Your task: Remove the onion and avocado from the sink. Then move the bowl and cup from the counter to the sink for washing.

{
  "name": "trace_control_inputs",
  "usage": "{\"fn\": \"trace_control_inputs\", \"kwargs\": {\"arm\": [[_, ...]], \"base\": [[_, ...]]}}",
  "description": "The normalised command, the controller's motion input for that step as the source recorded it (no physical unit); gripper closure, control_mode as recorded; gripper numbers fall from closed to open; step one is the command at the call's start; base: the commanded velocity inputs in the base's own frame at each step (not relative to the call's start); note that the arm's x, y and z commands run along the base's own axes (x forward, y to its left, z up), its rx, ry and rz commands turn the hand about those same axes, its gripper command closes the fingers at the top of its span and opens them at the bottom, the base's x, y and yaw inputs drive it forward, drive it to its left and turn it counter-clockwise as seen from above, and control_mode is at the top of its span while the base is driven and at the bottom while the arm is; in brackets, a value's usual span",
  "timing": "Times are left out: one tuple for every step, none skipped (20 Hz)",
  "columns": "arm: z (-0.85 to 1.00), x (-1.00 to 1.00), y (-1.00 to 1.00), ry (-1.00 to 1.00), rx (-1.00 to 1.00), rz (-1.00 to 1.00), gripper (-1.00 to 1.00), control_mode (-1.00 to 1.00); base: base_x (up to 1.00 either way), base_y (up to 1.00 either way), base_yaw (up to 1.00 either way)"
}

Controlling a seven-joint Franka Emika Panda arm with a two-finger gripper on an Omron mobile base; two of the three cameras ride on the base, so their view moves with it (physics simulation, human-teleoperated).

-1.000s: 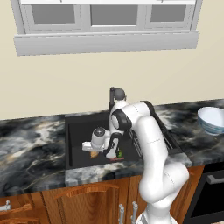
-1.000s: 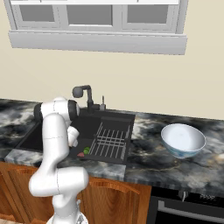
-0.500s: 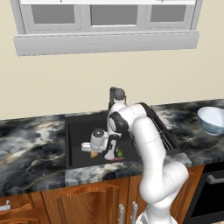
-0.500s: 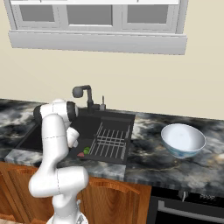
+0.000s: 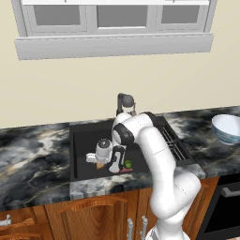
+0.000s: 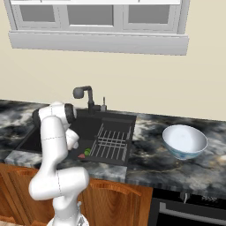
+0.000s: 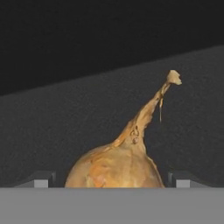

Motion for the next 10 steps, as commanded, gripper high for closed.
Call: {"fn": "trace_control_inputs", "kwargs": {"arm": [[-0.14,0.07,0.05,0.0,0.0,0.0,1.0,-1.0],[-0.15,0.06,0.05,0.0,0.0,0.0,1.0,-1.0],[-0.15,0.08,0.05,0.01,0.0,0.0,1.0,-1.0],[-0.16,0.09,0.06,0.03,0.0,0.0,1.0,-1.0],[-0.18,0.09,0.06,0.01,0.0,0.0,1.0,-1.0],[-0.18,0.09,0.04,0.02,0.0,-0.01,1.0,-1.0],[-0.19,0.06,0.02,0.07,0.0,-0.02,1.0,-1.0],[-0.17,0.03,0.0,0.09,0.0,-0.03,1.0,-1.0],[-0.17,0.0,0.0,0.11,0.0,-0.02,1.0,-1.0],[-0.16,0.0,0.0,0.12,0.0,-0.01,1.0,-1.0]], "base": [[0.0,0.0,0.0],[0.0,0.0,0.0],[0.0,0.0,0.0],[0.0,0.0,0.0],[0.0,0.0,0.0],[0.0,0.0,0.0],[0.0,0.0,0.0],[0.0,0.0,0.0],[0.0,0.0,0.0],[0.0,0.0,0.0]]}}
